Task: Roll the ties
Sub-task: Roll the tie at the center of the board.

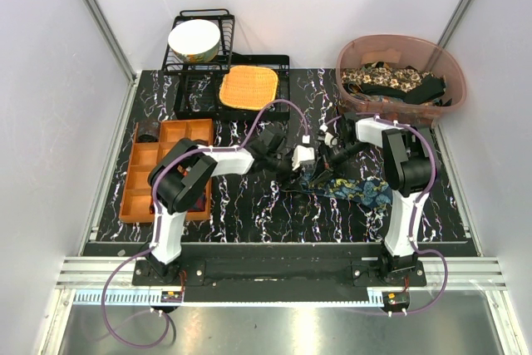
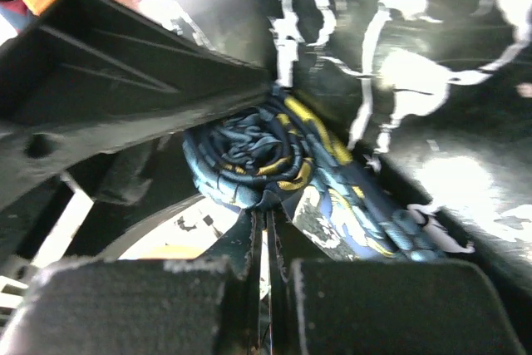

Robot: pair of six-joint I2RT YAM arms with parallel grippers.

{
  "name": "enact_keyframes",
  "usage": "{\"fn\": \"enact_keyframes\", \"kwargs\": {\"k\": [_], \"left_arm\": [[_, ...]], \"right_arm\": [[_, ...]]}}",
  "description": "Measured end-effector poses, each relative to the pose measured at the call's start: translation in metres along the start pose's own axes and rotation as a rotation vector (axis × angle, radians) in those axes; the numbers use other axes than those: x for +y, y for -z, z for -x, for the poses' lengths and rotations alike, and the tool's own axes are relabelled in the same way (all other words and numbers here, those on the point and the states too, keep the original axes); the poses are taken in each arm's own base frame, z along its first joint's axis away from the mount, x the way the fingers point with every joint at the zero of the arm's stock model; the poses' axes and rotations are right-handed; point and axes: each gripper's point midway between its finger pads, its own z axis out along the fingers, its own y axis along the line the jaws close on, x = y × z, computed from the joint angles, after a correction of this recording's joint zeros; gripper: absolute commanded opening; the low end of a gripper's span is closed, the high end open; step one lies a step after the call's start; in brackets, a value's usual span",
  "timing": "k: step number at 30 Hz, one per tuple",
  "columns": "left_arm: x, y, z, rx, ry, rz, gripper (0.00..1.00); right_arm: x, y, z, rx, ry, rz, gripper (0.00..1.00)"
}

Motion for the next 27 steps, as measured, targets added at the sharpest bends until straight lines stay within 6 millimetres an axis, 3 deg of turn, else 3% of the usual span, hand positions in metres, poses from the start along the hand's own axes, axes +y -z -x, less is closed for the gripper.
{"fn": "enact_keyframes", "kwargs": {"k": [10, 17, 23, 27], "left_arm": [[-0.002, -0.011, 0.011, -0.126, 0.061, -0.055, 0.61], [-0.005, -0.013, 0.010, -0.178, 0.013, -0.065, 0.59], [-0.008, -0.017, 0.010, -0.161, -0.054, -0.057, 0.20], [-0.011, -0.017, 0.009, -0.121, -0.086, -0.031, 0.04]], "right_arm": [[-0.017, -0.003, -0.006, 0.063, -0.085, -0.068, 0.00], [-0.023, -0.003, -0.008, 0.082, -0.098, -0.094, 0.00], [-0.025, -0.003, -0.009, 0.107, -0.087, -0.103, 0.01], [-0.026, 0.000, -0.009, 0.114, -0.039, -0.116, 0.12]]}}
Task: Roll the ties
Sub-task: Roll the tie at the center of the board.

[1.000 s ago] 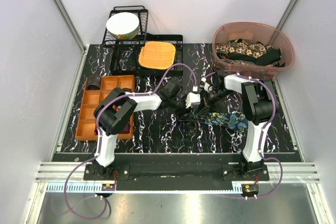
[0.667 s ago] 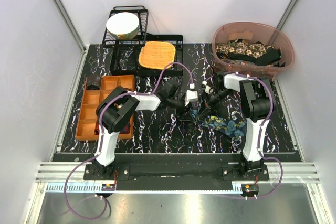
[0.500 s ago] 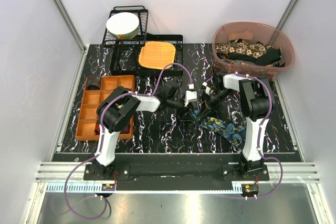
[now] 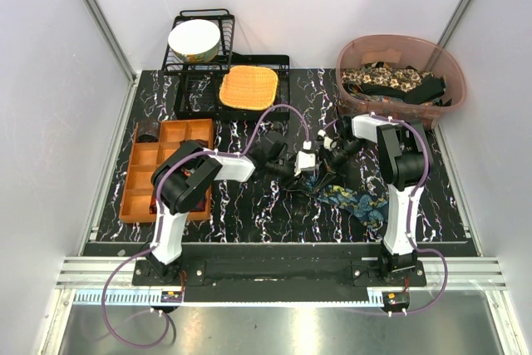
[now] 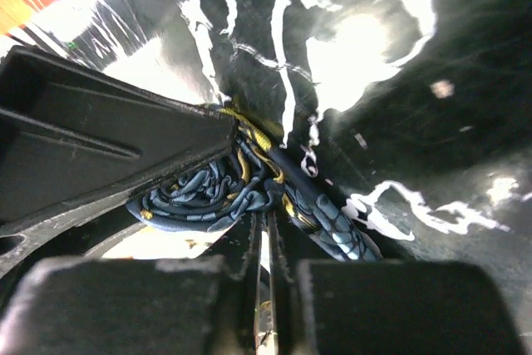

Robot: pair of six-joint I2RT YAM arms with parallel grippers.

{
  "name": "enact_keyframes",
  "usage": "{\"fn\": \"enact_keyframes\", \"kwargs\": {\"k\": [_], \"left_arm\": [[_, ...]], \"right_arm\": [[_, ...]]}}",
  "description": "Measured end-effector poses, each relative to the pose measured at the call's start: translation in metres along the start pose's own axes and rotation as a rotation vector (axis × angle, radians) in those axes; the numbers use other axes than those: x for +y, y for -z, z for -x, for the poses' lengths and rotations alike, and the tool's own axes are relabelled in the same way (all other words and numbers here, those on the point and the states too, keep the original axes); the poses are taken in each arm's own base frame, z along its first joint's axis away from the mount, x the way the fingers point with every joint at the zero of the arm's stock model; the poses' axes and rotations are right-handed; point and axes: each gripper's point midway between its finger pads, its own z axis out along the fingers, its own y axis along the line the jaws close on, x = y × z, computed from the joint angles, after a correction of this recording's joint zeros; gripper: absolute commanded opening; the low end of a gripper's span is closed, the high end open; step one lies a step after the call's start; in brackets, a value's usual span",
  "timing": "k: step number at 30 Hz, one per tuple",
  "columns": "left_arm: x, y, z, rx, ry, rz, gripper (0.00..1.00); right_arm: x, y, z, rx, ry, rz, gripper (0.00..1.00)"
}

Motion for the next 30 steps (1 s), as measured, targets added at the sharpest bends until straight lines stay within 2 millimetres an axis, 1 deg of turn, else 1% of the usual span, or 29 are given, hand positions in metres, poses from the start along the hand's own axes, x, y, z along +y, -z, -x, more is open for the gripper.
{"fn": "enact_keyframes", "kwargs": {"k": [1, 2, 4, 5, 6, 7, 10, 11, 12, 13, 14, 15, 17, 19, 20, 21, 22, 24, 26, 30], "left_arm": [[0.000, 0.000, 0.000, 0.012, -0.010, 0.006, 0.00], [-0.001, 0.001, -0.001, 0.022, -0.018, 0.011, 0.00], [0.000, 0.003, -0.002, 0.045, -0.030, 0.022, 0.00], [-0.001, 0.005, -0.004, 0.059, -0.028, 0.025, 0.00], [-0.001, 0.007, -0.005, 0.068, -0.027, 0.027, 0.00], [-0.002, 0.009, -0.006, 0.080, -0.025, 0.029, 0.00], [-0.003, 0.014, -0.008, 0.109, -0.014, 0.037, 0.00], [-0.003, 0.015, -0.009, 0.117, -0.012, 0.038, 0.00], [-0.004, 0.015, -0.010, 0.122, -0.010, 0.038, 0.00], [-0.004, 0.016, -0.009, 0.125, -0.007, 0.037, 0.00], [-0.003, 0.016, -0.009, 0.130, -0.004, 0.037, 0.00], [-0.003, 0.016, -0.010, 0.136, -0.001, 0.037, 0.00], [-0.004, 0.017, -0.009, 0.141, 0.004, 0.035, 0.00], [-0.004, 0.017, -0.010, 0.147, 0.009, 0.035, 0.00], [-0.004, 0.018, -0.010, 0.150, 0.012, 0.034, 0.00], [-0.004, 0.018, -0.010, 0.152, 0.013, 0.033, 0.00], [-0.004, 0.018, -0.010, 0.152, 0.013, 0.033, 0.00], [-0.004, 0.018, -0.010, 0.156, 0.017, 0.033, 0.00], [-0.004, 0.018, -0.010, 0.158, 0.019, 0.032, 0.00], [-0.004, 0.019, -0.010, 0.164, 0.024, 0.032, 0.00]], "right_arm": [[0.000, 0.001, 0.000, -0.001, 0.017, -0.006, 0.16], [-0.001, 0.003, -0.001, -0.003, 0.042, -0.016, 0.24], [-0.003, 0.006, -0.003, -0.006, 0.081, -0.043, 0.35], [-0.006, 0.010, -0.003, -0.011, 0.100, -0.057, 0.38], [-0.008, 0.014, -0.004, -0.016, 0.119, -0.069, 0.39], [-0.011, 0.020, -0.004, -0.025, 0.138, -0.082, 0.39], [-0.024, 0.042, -0.005, -0.066, 0.191, -0.133, 0.55], [-0.029, 0.050, -0.008, -0.081, 0.212, -0.156, 0.57], [-0.033, 0.057, -0.013, -0.091, 0.235, -0.178, 0.64], [-0.038, 0.063, -0.019, -0.100, 0.262, -0.203, 0.74], [-0.042, 0.067, -0.026, -0.102, 0.287, -0.229, 0.75], [-0.046, 0.070, -0.035, -0.100, 0.318, -0.257, 0.86], [-0.055, 0.073, -0.050, -0.089, 0.380, -0.313, 0.86], [-0.063, 0.076, -0.061, -0.085, 0.440, -0.364, 0.82], [-0.067, 0.078, -0.064, -0.085, 0.473, -0.385, 0.76], [-0.070, 0.079, -0.066, -0.086, 0.502, -0.404, 0.61], [-0.072, 0.081, -0.069, -0.087, 0.532, -0.420, 0.54], [-0.074, 0.083, -0.071, -0.088, 0.594, -0.441, 0.47], [-0.074, 0.083, -0.074, -0.073, 0.643, -0.449, 0.47], [-0.074, 0.073, -0.084, 0.005, 0.708, -0.435, 0.47]]}}
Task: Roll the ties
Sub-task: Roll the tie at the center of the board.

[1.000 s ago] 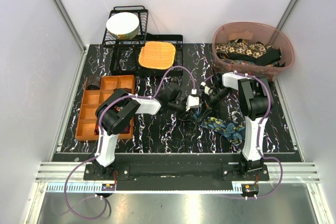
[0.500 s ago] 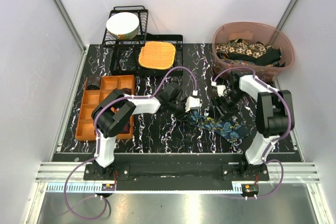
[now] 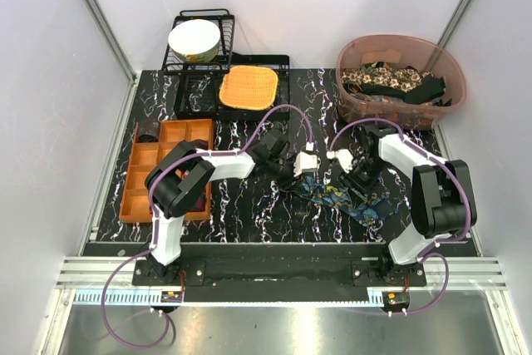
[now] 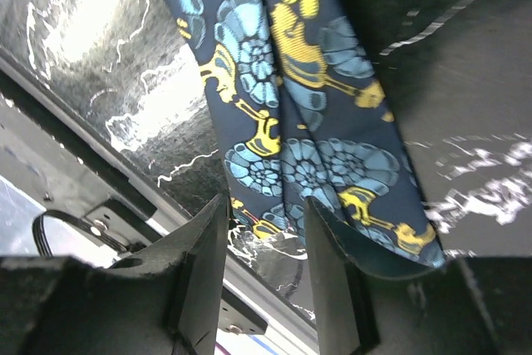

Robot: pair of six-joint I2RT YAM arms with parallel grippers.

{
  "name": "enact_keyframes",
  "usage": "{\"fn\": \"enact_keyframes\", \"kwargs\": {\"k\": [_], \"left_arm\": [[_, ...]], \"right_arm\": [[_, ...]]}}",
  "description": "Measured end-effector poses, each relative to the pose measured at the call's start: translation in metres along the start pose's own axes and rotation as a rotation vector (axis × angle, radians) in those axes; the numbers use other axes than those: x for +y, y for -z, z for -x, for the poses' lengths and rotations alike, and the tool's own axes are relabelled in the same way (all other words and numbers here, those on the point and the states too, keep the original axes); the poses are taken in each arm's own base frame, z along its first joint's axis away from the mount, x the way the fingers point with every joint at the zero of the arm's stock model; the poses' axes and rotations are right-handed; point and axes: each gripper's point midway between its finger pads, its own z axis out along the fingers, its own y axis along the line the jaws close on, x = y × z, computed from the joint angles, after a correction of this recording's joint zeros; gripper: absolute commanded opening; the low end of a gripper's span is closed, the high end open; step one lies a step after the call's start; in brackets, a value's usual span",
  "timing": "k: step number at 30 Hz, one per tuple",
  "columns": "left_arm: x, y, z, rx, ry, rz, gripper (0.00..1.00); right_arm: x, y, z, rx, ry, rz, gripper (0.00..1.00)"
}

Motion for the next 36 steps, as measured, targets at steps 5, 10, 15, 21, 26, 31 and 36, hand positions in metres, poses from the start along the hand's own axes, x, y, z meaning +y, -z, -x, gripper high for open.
{"fn": "enact_keyframes", "kwargs": {"k": [5, 10, 15, 21, 26, 31, 36], "left_arm": [[0.000, 0.000, 0.000, 0.001, 0.001, 0.000, 0.00], [0.000, 0.000, 0.000, 0.001, 0.001, 0.000, 0.00], [0.000, 0.000, 0.000, 0.003, 0.004, -0.001, 0.00], [0.000, 0.000, 0.000, 0.003, 0.006, -0.001, 0.00], [0.001, 0.000, -0.001, 0.005, 0.011, -0.002, 0.00], [0.002, 0.001, -0.001, 0.006, 0.023, -0.004, 0.00], [0.004, 0.002, -0.002, 0.006, 0.028, 0.001, 0.00]], "right_arm": [[0.006, -0.011, -0.010, 0.056, 0.036, 0.042, 0.48], [0.020, -0.023, -0.023, 0.124, 0.111, 0.059, 0.52], [0.028, -0.029, -0.032, 0.179, 0.147, 0.056, 0.47], [0.018, -0.030, -0.031, 0.200, 0.131, -0.023, 0.12], [0.012, -0.031, -0.029, 0.213, 0.137, -0.091, 0.00], [0.007, -0.026, -0.026, 0.193, 0.145, -0.134, 0.00], [0.002, -0.007, -0.015, 0.138, 0.167, -0.199, 0.00]]}}
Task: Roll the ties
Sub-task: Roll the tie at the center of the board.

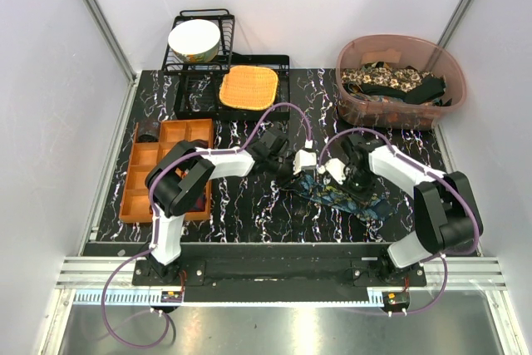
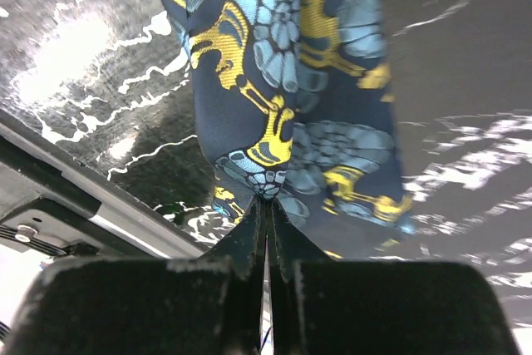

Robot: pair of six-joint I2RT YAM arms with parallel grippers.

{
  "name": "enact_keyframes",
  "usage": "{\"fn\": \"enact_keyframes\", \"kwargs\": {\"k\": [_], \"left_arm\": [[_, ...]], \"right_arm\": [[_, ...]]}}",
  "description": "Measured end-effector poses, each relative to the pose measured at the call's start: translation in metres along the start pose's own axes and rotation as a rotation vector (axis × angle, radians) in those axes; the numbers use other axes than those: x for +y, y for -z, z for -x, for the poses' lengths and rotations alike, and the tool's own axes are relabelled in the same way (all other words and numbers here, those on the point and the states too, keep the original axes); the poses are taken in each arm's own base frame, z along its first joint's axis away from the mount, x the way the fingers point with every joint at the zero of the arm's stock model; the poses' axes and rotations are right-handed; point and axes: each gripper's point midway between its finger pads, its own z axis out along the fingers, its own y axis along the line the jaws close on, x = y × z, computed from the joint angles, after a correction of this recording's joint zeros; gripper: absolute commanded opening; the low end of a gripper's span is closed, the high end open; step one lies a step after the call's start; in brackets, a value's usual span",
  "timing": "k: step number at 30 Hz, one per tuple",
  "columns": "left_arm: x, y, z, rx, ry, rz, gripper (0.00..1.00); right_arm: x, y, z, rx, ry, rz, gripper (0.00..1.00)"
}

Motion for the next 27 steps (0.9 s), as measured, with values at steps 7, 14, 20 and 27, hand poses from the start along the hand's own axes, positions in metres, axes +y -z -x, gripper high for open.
{"fn": "enact_keyframes", "kwargs": {"k": [7, 14, 20, 27], "left_arm": [[0.001, 0.000, 0.000, -0.001, 0.001, 0.001, 0.00], [0.001, 0.000, 0.000, -0.001, 0.001, 0.001, 0.00], [0.001, 0.000, 0.000, 0.000, 0.003, -0.001, 0.00], [0.001, 0.000, 0.000, -0.003, 0.025, 0.000, 0.00]], "right_arm": [[-0.022, 0.016, 0.014, -0.045, 0.022, -0.040, 0.00], [-0.041, 0.001, -0.003, 0.024, 0.074, -0.010, 0.05], [-0.043, -0.001, -0.012, 0.062, 0.161, -0.012, 0.43], [-0.061, 0.017, -0.009, 0.039, 0.067, -0.045, 0.44]]}}
